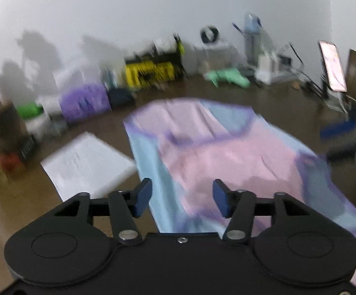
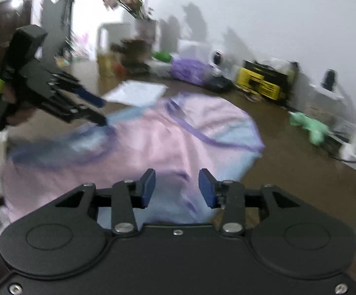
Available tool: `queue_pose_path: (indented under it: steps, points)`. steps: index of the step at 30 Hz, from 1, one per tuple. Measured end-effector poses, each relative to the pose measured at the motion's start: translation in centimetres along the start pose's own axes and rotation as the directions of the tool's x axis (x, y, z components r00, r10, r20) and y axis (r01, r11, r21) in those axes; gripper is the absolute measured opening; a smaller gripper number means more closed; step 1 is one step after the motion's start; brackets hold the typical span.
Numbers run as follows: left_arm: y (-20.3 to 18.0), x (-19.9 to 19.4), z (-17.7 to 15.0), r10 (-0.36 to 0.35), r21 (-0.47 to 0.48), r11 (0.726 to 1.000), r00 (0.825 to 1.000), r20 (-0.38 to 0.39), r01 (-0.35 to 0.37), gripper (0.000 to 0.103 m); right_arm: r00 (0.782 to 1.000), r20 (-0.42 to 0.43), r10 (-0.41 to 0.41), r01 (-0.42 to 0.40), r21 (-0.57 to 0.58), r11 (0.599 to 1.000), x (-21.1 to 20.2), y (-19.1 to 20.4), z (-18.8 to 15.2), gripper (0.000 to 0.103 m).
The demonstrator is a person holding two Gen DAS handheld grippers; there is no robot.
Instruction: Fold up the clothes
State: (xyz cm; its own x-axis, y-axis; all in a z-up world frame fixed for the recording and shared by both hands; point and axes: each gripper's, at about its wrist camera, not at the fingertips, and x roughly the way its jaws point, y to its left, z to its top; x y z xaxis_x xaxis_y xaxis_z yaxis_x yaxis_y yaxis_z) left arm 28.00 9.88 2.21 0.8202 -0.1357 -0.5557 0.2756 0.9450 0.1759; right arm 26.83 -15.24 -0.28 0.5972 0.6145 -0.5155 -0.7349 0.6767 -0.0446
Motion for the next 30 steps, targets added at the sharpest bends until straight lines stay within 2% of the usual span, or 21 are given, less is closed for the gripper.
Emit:
queue_pose_path:
  steps: [5, 7, 9, 12, 14, 16, 17, 18, 19, 21, 23, 26, 28, 30]
  points:
    - [1.4, 4.6, 3.2, 0.050, -0.021, 0.998, 0.998, -0.034, -0.051, 0.057, 0.997, -0.083, 0.003, 0.001, 0.046, 0.999, 4.4, -0.4, 0.3, 0.045]
    - [2.1, 7.0, 4.6, 0.007, -0.070, 0.997, 0.997, -0.076, -0.012, 0.057, 0.992, -0.120, 0.030, -0.024, 0.051, 0.998, 4.6, -0.3, -0.1, 0.045]
    - [1.9, 9.9, 6.0, -0.012, -0.079, 0.997, 0.992, -0.122, 0.003, 0.057, 0.993, -0.110, 0.051, -0.046, 0.046, 0.998, 3.6, -0.1, -0.2, 0.046]
    - [1.2, 13.2, 6.6, -0.002, -0.069, 0.998, 0.979, -0.205, -0.013, 0.057, 0.999, -0.045, -0.028, 0.031, 0.065, 0.997, 2.7, -1.9, 1.3, 0.049]
    - [1.0, 14.1, 6.6, -0.008, -0.071, 0.997, 0.972, -0.236, -0.009, 0.057, 0.991, -0.034, -0.132, 0.134, 0.076, 0.988, 4.2, -4.6, 2.9, 0.051]
    - [0.9, 14.8, 6.4, -0.008, -0.074, 0.997, 0.965, -0.261, -0.011, 0.057, 0.984, -0.046, -0.173, 0.176, 0.088, 0.980, 6.1, -7.0, 3.9, 0.051]
    - [0.9, 15.0, 6.2, -0.007, -0.075, 0.997, 0.963, -0.269, -0.013, 0.049, 0.979, -0.067, -0.192, 0.198, 0.103, 0.975, 8.3, -9.2, 4.7, 0.051]
    - [1.0, 15.1, 6.1, -0.006, -0.076, 0.997, 0.962, -0.274, -0.015, 0.018, 0.978, -0.081, -0.194, 0.202, 0.114, 0.973, 9.4, -10.3, 5.0, 0.051]
    - [1.3, 15.0, 6.0, -0.002, -0.081, 0.996, 0.963, -0.270, -0.021, 0.005, 0.977, -0.090, -0.193, 0.204, 0.126, 0.971, 10.4, -11.1, 5.3, 0.051]
    - [2.2, 14.6, 5.9, 0.004, -0.120, 0.992, 0.970, -0.244, -0.034, 0.005, 0.974, -0.123, -0.193, 0.212, 0.163, 0.964, 13.7, -13.4, 6.2, 0.051]
    - [3.8, 13.9, 5.8, -0.012, -0.206, 0.978, 0.978, -0.207, -0.032, 0.005, 0.969, -0.157, -0.188, 0.215, 0.170, 0.962, 16.1, -14.4, 6.3, 0.050]
    - [6.1, 12.7, 5.1, 0.054, -0.312, 0.944, 0.983, -0.174, -0.107, 0.004, 0.971, -0.172, -0.166, 0.194, 0.161, 0.968, 17.4, -14.3, 5.8, 0.050]
    - [7.0, 12.5, 4.5, 0.111, -0.355, 0.919, 0.978, -0.179, -0.170, 0.005, 0.974, -0.157, -0.163, 0.188, 0.159, 0.969, 17.1, -14.2, 5.0, 0.050]
    - [8.2, 12.4, 3.4, 0.150, -0.420, 0.879, 0.967, -0.207, -0.227, 0.006, 0.972, -0.154, -0.176, 0.197, 0.138, 0.971, 17.1, -13.9, 5.0, 0.050]
